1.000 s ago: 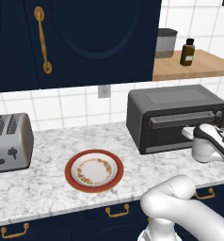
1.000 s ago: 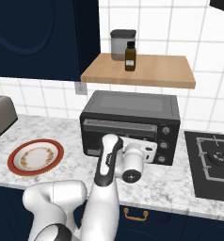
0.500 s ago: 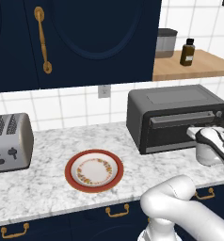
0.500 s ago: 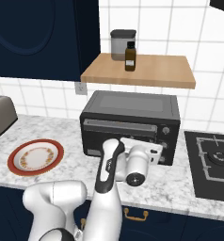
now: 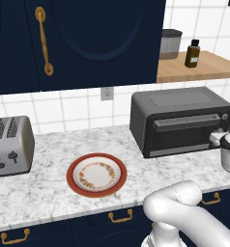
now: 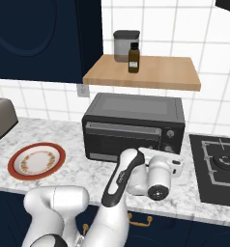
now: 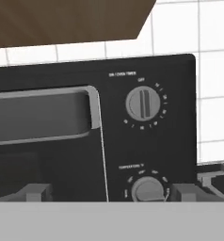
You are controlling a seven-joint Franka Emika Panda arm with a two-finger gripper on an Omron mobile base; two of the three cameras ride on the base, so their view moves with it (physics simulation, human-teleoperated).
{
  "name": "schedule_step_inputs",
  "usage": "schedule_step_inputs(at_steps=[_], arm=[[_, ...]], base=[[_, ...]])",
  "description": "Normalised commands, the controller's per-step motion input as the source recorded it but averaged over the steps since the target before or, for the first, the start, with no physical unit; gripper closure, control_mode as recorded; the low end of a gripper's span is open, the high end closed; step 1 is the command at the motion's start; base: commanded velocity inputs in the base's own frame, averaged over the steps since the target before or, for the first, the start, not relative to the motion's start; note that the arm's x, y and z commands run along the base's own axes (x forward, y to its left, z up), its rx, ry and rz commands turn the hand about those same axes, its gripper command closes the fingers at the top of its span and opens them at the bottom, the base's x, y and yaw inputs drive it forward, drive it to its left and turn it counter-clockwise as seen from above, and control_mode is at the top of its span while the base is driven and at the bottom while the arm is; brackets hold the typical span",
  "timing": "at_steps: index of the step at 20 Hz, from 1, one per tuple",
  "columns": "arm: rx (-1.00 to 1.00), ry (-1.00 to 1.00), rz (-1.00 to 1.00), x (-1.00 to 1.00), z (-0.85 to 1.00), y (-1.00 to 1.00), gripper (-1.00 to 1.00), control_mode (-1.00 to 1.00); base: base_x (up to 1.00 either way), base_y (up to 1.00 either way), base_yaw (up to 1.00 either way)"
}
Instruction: Pick up the kebab skewer and baguette bread, and place them inside the toaster oven. Close the toaster oven door and start by setting the timer.
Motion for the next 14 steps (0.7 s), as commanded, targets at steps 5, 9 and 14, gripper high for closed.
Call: schedule_step_inputs(at_steps=[5, 9, 14], arm=[[0.00, 0.08, 0.00, 0.00, 0.01, -0.19, -1.00, -1.00], [0.00, 0.08, 0.00, 0.00, 0.00, -0.04, -1.00, -1.00], [0.04, 0.00, 0.00, 0.04, 0.07, 0.00, -1.00, -1.00]], base=[[0.00, 0.00, 0.00], [0.00, 0.00, 0.00], [0.00, 0.00, 0.00]])
